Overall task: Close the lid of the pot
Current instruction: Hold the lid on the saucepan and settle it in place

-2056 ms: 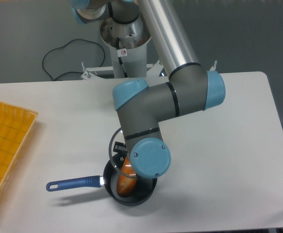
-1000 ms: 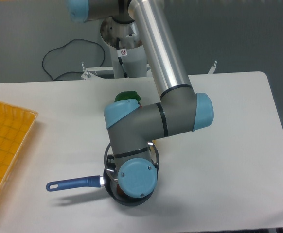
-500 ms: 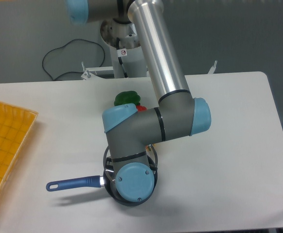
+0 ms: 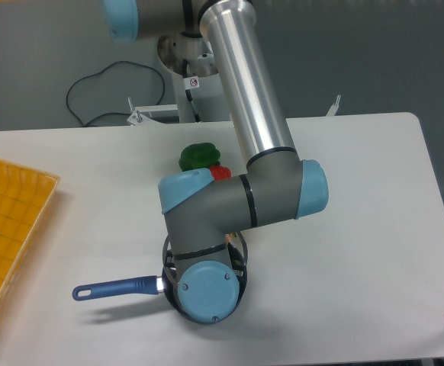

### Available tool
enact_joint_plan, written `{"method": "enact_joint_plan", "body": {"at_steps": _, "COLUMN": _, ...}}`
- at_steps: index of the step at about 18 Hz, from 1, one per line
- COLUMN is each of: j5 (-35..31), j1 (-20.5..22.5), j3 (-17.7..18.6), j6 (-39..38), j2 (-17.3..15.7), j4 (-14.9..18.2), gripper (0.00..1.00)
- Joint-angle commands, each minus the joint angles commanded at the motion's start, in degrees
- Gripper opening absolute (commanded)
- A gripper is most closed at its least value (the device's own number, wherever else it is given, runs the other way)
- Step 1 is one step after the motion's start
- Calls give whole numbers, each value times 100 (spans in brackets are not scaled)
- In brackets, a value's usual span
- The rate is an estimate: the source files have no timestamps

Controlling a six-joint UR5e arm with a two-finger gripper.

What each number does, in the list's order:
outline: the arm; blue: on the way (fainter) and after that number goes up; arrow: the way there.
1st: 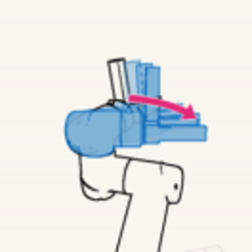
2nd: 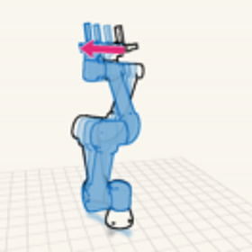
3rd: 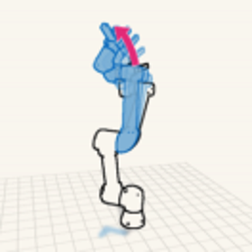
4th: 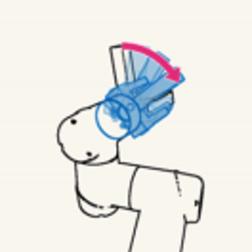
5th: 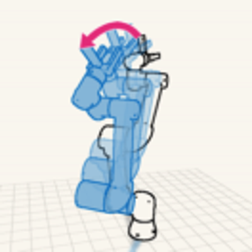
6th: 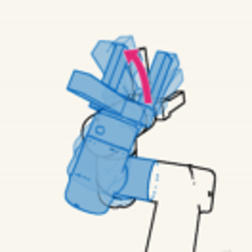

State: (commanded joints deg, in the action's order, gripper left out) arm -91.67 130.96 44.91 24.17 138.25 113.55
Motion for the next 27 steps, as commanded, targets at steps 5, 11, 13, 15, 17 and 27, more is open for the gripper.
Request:
{"method": "enact_joint_plan", "body": {"at_steps": 5, "j5": 0, "j1": 0, "j3": -53, "j6": 0, "j2": 0, "j4": 35, "gripper": 53}}
{"method": "enact_joint_plan", "body": {"at_steps": 11, "j5": -9, "j1": 0, "j3": -193, "j6": 0, "j2": 35, "j4": 114, "gripper": 53}}
{"method": "enact_joint_plan", "body": {"at_steps": 13, "j5": -9, "j1": 0, "j3": -220, "j6": -9, "j2": 44, "j4": 114, "gripper": 53}}
{"method": "enact_joint_plan", "body": {"at_steps": 15, "j5": -9, "j1": 0, "j3": -263, "j6": -9, "j2": 88, "j4": 114, "gripper": 53}}
{"method": "enact_joint_plan", "body": {"at_steps": 17, "j5": -9, "j1": 0, "j3": -281, "j6": 0, "j2": 105, "j4": 106, "gripper": 53}}
{"method": "enact_joint_plan", "body": {"at_steps": 27, "j5": -17, "j1": 0, "j3": -343, "j6": 0, "j2": 184, "j4": 97, "gripper": 55}}
